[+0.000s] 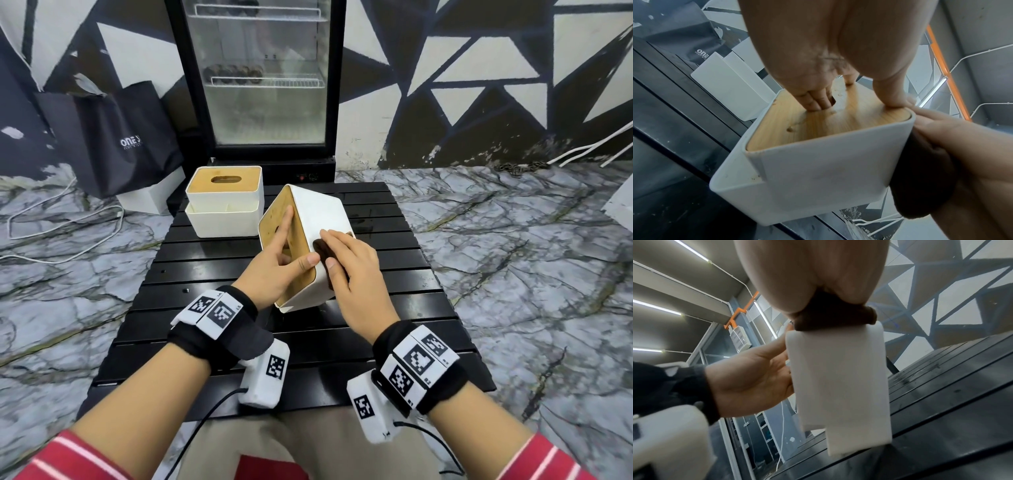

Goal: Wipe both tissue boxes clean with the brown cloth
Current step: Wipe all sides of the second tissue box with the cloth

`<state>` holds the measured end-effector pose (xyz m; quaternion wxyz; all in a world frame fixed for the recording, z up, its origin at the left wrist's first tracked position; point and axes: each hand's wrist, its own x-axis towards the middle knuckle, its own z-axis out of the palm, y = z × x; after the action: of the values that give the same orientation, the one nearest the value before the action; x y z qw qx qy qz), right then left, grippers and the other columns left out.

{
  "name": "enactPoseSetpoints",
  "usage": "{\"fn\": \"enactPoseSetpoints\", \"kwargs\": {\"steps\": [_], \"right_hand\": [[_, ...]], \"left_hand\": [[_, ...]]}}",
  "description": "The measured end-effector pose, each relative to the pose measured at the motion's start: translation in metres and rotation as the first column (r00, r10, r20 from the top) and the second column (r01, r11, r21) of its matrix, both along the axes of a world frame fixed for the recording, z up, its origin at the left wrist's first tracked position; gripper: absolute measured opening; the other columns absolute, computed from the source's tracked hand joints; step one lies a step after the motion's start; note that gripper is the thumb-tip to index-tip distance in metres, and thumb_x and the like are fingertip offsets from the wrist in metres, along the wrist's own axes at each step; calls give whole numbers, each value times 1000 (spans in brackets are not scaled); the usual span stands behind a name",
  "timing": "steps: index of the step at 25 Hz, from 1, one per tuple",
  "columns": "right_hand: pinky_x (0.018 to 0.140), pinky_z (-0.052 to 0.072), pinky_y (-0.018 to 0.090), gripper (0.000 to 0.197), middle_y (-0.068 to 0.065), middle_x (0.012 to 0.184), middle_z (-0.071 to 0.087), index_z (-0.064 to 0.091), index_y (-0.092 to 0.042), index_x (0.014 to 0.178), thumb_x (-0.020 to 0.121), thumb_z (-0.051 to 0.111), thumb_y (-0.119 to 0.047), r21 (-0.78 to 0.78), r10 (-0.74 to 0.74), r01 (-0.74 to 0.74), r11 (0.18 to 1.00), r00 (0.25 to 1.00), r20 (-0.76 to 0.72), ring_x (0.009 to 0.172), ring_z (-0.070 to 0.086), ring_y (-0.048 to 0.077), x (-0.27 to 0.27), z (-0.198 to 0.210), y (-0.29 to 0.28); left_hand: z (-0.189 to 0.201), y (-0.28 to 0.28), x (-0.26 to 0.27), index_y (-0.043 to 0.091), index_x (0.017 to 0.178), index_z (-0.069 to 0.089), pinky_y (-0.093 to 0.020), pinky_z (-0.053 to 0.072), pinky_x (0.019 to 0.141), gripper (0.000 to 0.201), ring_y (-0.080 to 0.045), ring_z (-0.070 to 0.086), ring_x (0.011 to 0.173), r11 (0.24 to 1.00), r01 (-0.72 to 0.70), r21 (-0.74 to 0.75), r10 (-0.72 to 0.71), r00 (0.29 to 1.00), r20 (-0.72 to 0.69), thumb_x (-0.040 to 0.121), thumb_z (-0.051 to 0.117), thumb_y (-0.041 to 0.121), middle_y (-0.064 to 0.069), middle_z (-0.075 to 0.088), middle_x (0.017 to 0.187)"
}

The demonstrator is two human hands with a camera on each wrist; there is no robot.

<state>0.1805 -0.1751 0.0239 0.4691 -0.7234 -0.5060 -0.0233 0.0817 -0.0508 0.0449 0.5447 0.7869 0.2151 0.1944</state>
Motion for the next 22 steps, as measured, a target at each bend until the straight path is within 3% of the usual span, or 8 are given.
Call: {"fn": "enactPoseSetpoints", "kwargs": {"steps": [4, 8, 12, 17, 20, 22], "right_hand": [[104, 17, 18, 45, 0, 135, 46, 45, -18, 132, 90, 33, -24, -34, -74, 73, 997, 996, -47, 124, 34, 19, 7, -4, -1], [104, 18, 20, 42, 0, 134, 47, 45, -18, 133, 92, 34, -25, 1, -21, 21, 1000, 1000, -7, 121, 34, 16, -5, -2, 0], [103, 18, 18, 43, -3, 134, 46, 44, -20, 133, 91, 34, -24, -30, -36, 35, 999, 998, -47, 124, 33, 16, 6, -5, -6], [104, 17, 16, 43, -3, 134, 46, 44, -20, 133, 91, 34, -24, -29, -19, 18, 999, 1000, -10, 123, 32, 16, -2, 0, -3], [103, 15, 8, 42, -4, 134, 46, 44, -21, 133, 93, 35, -23, -37, 31, -31, 999, 999, 15, 123, 32, 13, 5, -4, -9], [103, 17, 12, 42, -2, 134, 47, 46, -20, 132, 92, 34, -23, -51, 1, -1, 999, 1000, -3, 123, 33, 15, 14, -6, -10]], "left_hand": [[-2, 2, -1, 56, 137, -5, -37, 38, 107, 94, -13, 57, 109, 999, -32, 1, 32, 999, -17, 69, 60, 56, 13, 49, 118], [-3, 4, 0, 63, 130, -2, -39, 38, 107, 94, -14, 54, 115, 999, -37, -6, 37, 999, -12, 59, 60, 69, 4, 50, 128], [-4, 2, 0, 62, 130, -3, -32, 38, 105, 95, -10, 56, 112, 999, -46, -22, 46, 999, -16, 60, 61, 66, 12, 51, 118], [0, 4, 2, 63, 129, -6, -30, 38, 102, 93, -14, 56, 112, 1000, -26, 4, 26, 998, -50, 63, 59, 68, 5, 52, 118], [0, 3, -2, 55, 137, -6, -29, 38, 103, 96, -9, 55, 111, 999, -10, -33, 9, 1000, -20, 74, 66, 56, 9, 50, 118], [-1, 2, -4, 53, 137, -7, -29, 38, 103, 96, -9, 56, 110, 999, -7, -34, 7, 1000, -2, 74, 66, 52, 14, 49, 116]]}}
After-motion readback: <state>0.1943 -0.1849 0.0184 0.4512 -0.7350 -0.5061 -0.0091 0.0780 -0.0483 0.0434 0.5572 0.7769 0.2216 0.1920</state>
